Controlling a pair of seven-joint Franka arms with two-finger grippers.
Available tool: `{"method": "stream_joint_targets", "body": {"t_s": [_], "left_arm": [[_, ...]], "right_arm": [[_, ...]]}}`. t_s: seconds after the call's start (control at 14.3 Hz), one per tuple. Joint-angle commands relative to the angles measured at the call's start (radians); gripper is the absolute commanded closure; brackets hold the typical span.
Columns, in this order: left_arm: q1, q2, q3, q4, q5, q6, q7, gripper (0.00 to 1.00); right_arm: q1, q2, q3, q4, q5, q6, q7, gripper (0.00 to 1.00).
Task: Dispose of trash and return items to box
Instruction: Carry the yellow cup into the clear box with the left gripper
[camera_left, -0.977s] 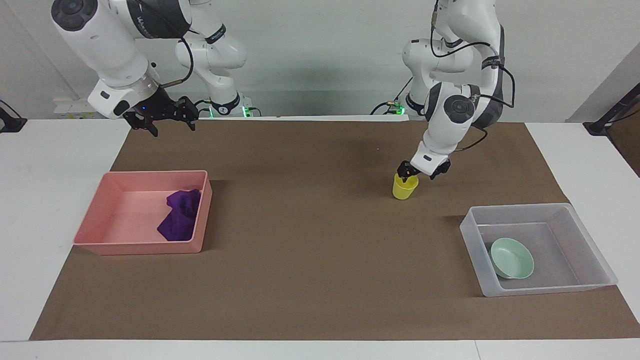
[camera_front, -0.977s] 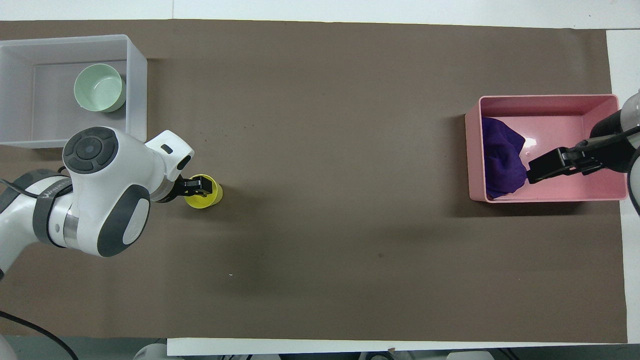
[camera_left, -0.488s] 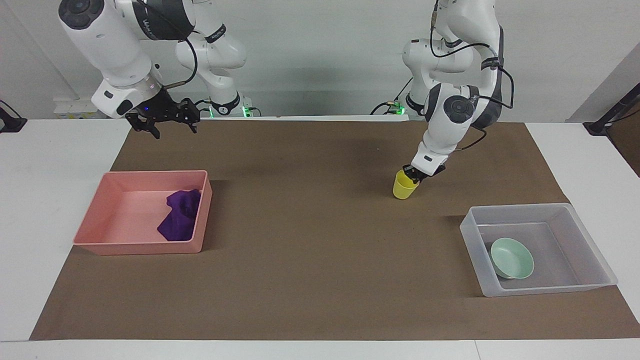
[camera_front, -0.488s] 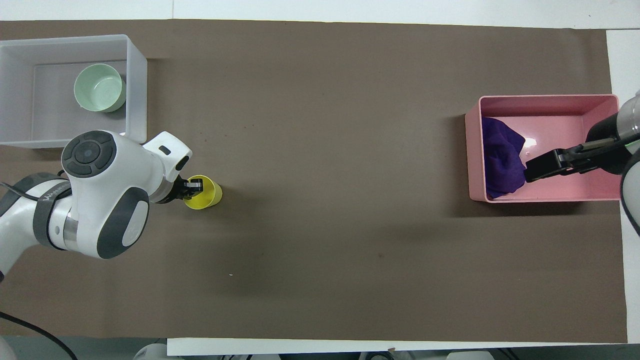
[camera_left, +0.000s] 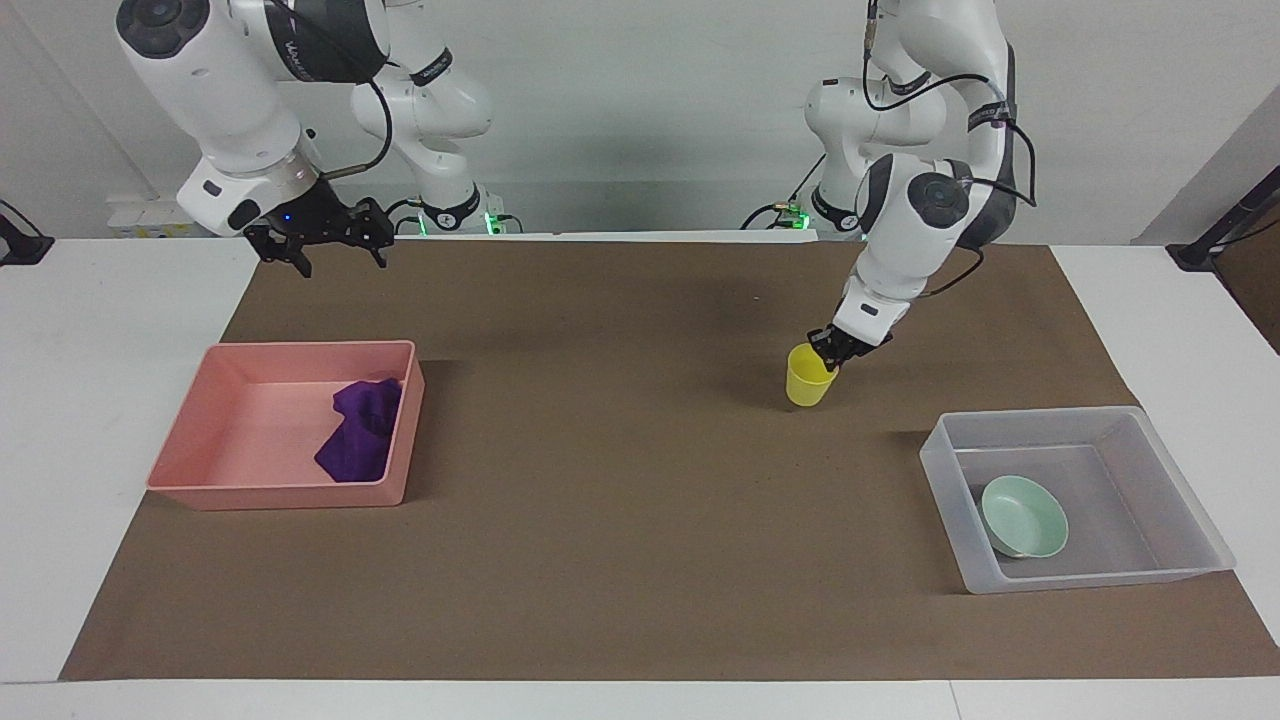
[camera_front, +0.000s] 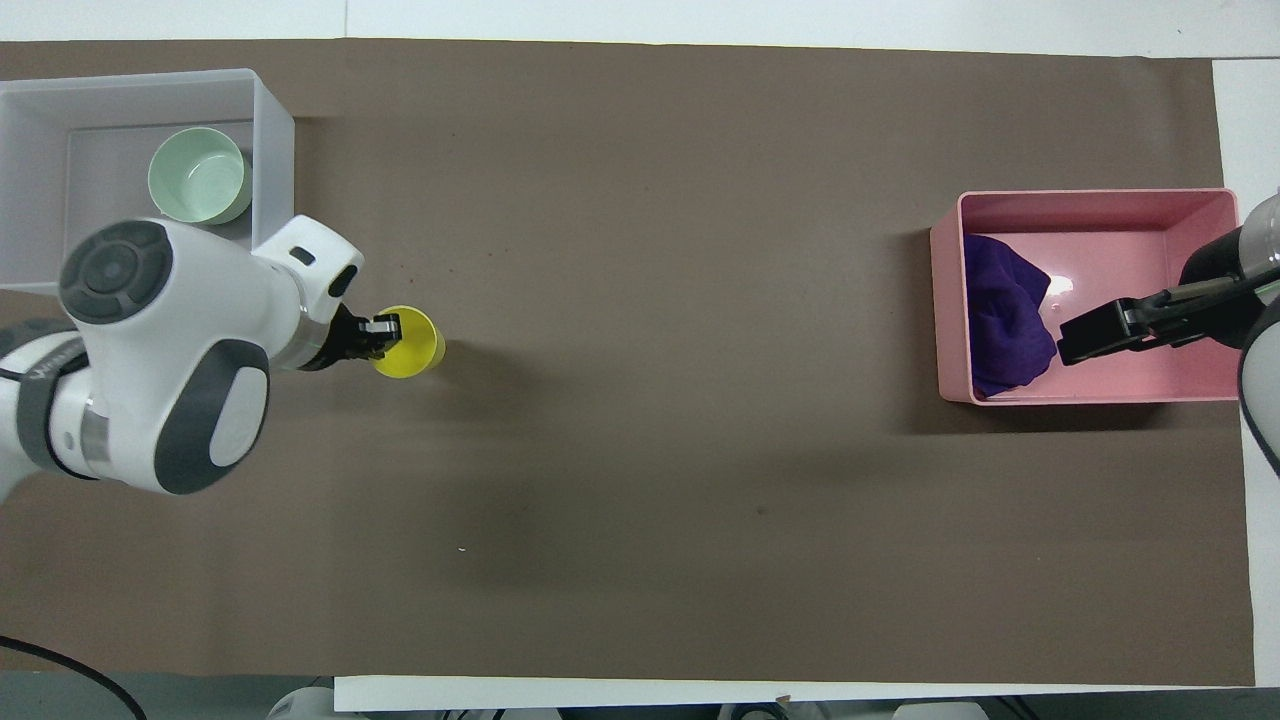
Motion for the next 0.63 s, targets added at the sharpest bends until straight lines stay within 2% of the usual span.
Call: {"method": "stream_joint_targets", "body": {"t_s": [0.0, 0.14, 0.28, 0.42, 0.56], "left_arm": [[0.123, 0.035, 0.004, 0.218, 0.001, -0.136, -0.009, 1.0], [0.191, 0.055, 0.004, 0.291, 0.017, -0.114, -0.005, 1.0], [0.259, 0.079, 0.004, 0.293, 0.079, 0.013, 0.003, 1.0], [0.309, 0.147, 0.005, 0.305, 0.125, 0.108, 0.003, 1.0], [0.38, 0.205, 0.002, 0.316, 0.12, 0.194, 0.005, 1.0]], "right_arm": [[-0.004, -0.024, 0.004, -0.028, -0.012, 0.013, -0.012, 0.0], [-0.004, -0.024, 0.004, -0.028, -0.012, 0.017, -0.014, 0.0], [-0.007, -0.022, 0.004, -0.027, -0.012, 0.022, -0.018, 0.0], [-0.006, -0.022, 0.006, -0.027, -0.012, 0.02, -0.014, 0.01], [-0.004, -0.022, 0.006, -0.025, -0.012, 0.02, -0.012, 0.01]]}}
